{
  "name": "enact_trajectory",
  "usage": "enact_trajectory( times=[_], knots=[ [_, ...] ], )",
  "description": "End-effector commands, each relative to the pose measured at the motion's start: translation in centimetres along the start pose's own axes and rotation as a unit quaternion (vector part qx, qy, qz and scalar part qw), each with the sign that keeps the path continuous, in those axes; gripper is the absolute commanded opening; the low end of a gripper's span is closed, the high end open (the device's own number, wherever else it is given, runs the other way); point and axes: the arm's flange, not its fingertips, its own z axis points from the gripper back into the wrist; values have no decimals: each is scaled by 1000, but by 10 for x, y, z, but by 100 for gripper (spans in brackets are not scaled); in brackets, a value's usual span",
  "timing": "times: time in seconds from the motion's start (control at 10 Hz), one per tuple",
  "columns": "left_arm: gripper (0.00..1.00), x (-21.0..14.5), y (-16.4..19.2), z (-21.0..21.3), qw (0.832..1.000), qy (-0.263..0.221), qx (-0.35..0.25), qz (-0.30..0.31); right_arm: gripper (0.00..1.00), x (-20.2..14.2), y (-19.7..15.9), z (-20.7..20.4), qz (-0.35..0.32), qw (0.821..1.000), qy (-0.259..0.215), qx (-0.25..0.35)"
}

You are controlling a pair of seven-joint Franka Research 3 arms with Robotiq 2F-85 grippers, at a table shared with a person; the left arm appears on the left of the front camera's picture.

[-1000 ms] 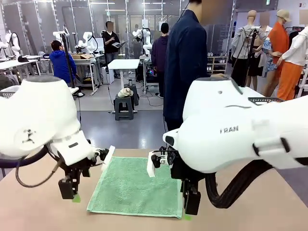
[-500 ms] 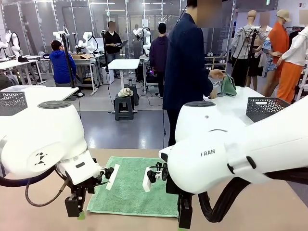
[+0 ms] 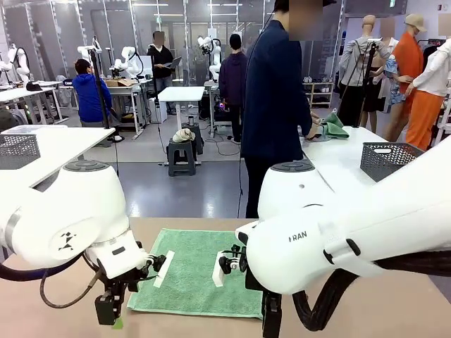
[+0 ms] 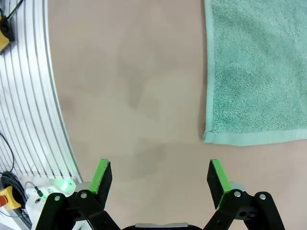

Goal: Fold the towels and place them in the basket.
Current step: When a person lays out a Towel with hook on the table, fold it in half twice.

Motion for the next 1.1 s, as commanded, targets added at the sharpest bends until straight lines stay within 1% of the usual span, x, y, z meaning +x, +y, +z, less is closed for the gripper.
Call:
enact_trajectory(
  times=[0.0,0.3,0.6,1.0],
  knots=[
    [100,-3,10,-9,1000,-16,6,-1,100,-1,-8,-15,2,1000,-1,-23],
    [100,-8,21,-16,1000,-16,6,7,100,-2,-20,-25,8,1000,-2,-29],
    [100,-6,30,-22,1000,-18,5,8,100,1,-28,-34,18,999,-10,-42],
    [100,-5,39,-29,1000,-15,-6,9,100,6,-37,-39,32,999,-3,-39]
  ],
)
